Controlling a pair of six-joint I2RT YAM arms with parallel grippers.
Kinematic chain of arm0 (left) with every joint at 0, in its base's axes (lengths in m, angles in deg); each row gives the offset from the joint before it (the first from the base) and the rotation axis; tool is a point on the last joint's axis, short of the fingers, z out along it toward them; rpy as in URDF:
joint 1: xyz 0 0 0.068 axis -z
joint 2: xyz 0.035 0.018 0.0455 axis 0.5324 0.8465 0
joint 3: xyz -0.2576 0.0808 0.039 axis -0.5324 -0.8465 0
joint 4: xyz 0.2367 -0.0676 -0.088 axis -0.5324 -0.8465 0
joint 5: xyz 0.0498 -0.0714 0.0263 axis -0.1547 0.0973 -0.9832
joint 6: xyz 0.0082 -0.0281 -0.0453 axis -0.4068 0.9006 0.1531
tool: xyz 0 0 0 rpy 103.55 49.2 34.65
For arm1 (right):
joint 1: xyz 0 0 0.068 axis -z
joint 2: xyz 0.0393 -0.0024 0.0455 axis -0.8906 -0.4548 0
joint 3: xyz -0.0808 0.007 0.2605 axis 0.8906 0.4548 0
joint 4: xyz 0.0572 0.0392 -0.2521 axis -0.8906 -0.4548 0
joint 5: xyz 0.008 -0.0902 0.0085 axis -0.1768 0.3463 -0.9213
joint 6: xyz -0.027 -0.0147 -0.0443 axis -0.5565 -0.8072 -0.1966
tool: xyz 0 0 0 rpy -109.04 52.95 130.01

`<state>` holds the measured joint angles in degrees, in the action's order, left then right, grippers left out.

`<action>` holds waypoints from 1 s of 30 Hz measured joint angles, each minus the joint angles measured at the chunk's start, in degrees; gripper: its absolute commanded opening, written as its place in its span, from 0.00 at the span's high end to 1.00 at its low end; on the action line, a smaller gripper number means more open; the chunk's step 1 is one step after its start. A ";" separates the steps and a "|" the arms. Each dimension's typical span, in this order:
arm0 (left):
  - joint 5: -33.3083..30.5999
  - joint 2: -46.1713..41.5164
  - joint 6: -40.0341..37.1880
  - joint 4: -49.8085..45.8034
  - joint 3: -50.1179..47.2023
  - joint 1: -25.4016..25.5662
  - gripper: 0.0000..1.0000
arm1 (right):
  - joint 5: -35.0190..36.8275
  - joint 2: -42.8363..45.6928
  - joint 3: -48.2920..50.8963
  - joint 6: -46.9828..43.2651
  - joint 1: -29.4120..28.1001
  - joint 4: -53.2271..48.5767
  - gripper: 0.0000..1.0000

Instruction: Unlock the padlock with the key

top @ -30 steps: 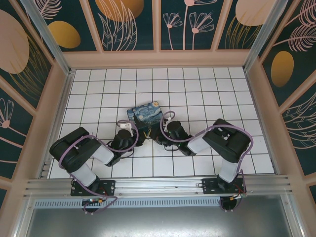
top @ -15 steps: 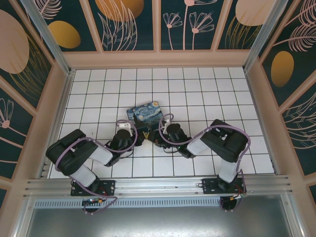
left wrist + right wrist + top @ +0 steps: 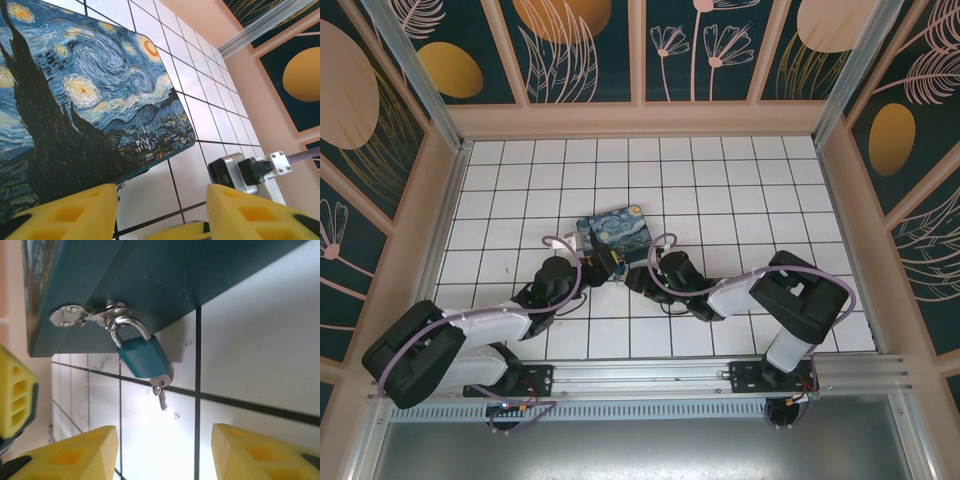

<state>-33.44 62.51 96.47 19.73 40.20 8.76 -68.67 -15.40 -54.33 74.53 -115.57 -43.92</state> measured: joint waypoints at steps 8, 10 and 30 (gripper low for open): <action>-0.42 -2.29 0.00 -3.80 0.02 0.00 0.44 | 0.92 -3.56 -3.48 -6.23 -0.48 0.74 0.48; -0.42 -2.29 0.00 -4.13 0.04 0.00 0.44 | 1.51 -4.76 -4.66 -6.91 -0.72 1.09 0.47; -0.42 -2.40 0.02 -4.66 0.07 0.00 0.44 | 9.66 -10.88 -9.18 -7.72 -2.89 5.46 0.56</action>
<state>-33.85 60.10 96.49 15.07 40.27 8.76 -59.00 -26.29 -63.51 66.82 -118.46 -38.46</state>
